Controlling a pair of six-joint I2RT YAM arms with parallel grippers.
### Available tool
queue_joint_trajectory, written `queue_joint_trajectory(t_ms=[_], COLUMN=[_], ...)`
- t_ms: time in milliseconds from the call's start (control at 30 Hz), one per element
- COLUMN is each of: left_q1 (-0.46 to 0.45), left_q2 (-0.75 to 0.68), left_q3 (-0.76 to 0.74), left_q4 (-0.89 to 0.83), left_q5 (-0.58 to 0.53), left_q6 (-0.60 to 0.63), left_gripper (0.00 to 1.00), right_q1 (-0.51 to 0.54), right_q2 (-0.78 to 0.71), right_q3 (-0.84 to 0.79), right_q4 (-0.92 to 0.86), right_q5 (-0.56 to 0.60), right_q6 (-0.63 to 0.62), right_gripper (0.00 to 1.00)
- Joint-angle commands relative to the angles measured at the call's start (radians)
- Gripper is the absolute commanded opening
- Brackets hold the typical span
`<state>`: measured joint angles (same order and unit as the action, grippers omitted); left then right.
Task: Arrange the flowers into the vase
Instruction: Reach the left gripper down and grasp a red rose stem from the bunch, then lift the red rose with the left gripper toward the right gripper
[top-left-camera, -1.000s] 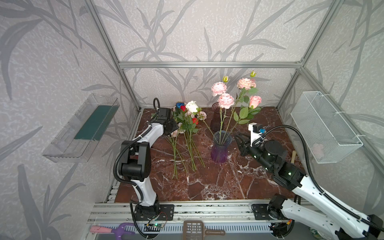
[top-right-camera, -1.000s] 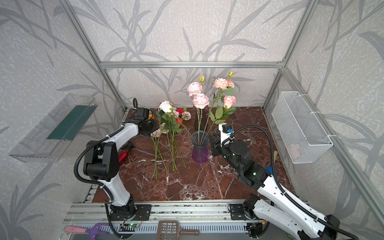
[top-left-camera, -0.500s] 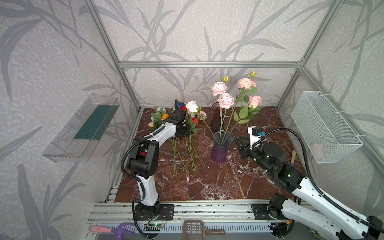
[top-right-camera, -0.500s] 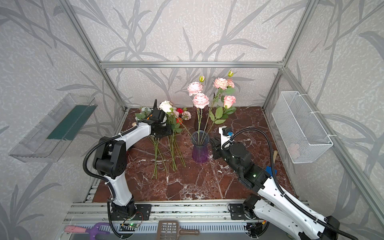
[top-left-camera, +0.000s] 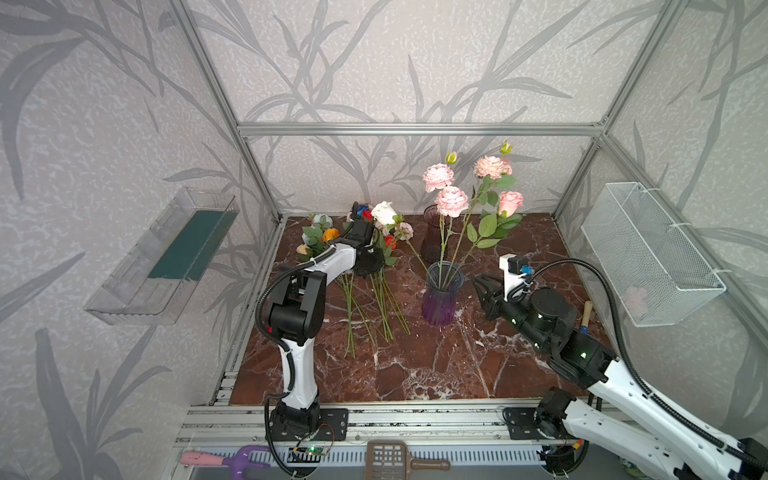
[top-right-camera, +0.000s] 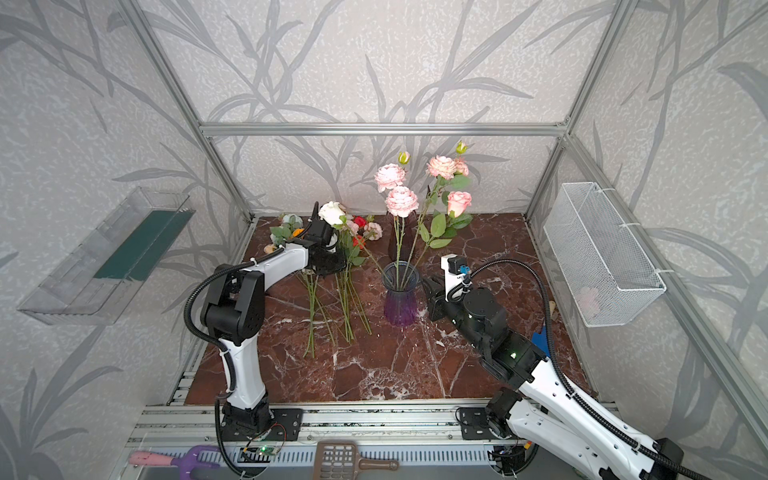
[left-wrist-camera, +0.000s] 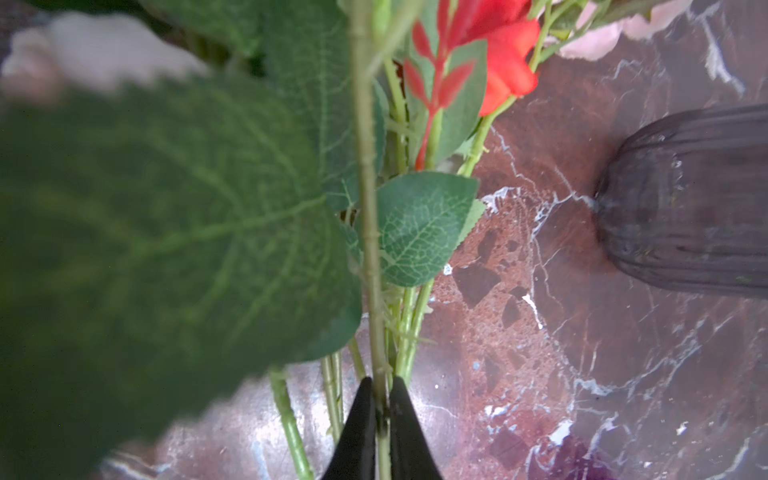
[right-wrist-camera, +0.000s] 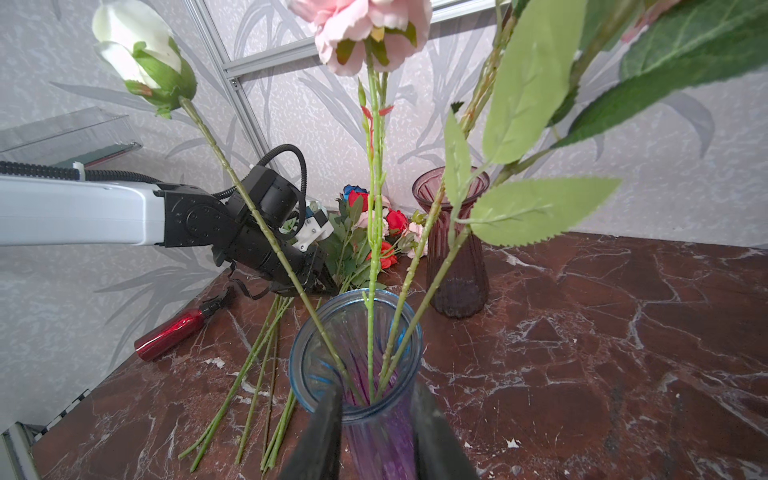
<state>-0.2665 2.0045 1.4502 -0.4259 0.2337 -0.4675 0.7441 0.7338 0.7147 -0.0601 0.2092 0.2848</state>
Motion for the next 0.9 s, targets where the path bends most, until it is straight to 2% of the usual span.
queue_joint_trajectory(t_ms=[0, 200, 400, 633, 867], left_q1=[-0.001, 0.0, 0.001, 0.003, 0.003], left_q2=[-0.058, -0.128, -0.319, -0.625, -0.904], left_q3=[0.0, -0.013, -0.122, -0.291, -0.346], left_q4=[0.01, 0.021, 0.15, 0.302, 0.33], left_q5=[-0.009, 0.017, 0.027, -0.109, -0.199], left_q6=[0.004, -0.006, -0.034, 0.008, 0.107], left_gripper=[0.05, 0.0, 0.0, 0.0, 0.0], right_q1=[-0.004, -0.003, -0.003, -0.003, -0.003], right_q2=[-0.019, -0.027, -0.027, -0.008, 0.014], right_q3=[-0.009, -0.008, -0.004, 0.024, 0.077], right_q4=[-0.016, -0.023, -0.02, -0.004, 0.022], right_q5=[0.009, 0.009, 0.013, -0.009, -0.096], right_q6=[0.002, 0.001, 0.001, 0.003, -0.005], right_gripper=[0.3, 0.3, 0.3, 0.3, 0.35])
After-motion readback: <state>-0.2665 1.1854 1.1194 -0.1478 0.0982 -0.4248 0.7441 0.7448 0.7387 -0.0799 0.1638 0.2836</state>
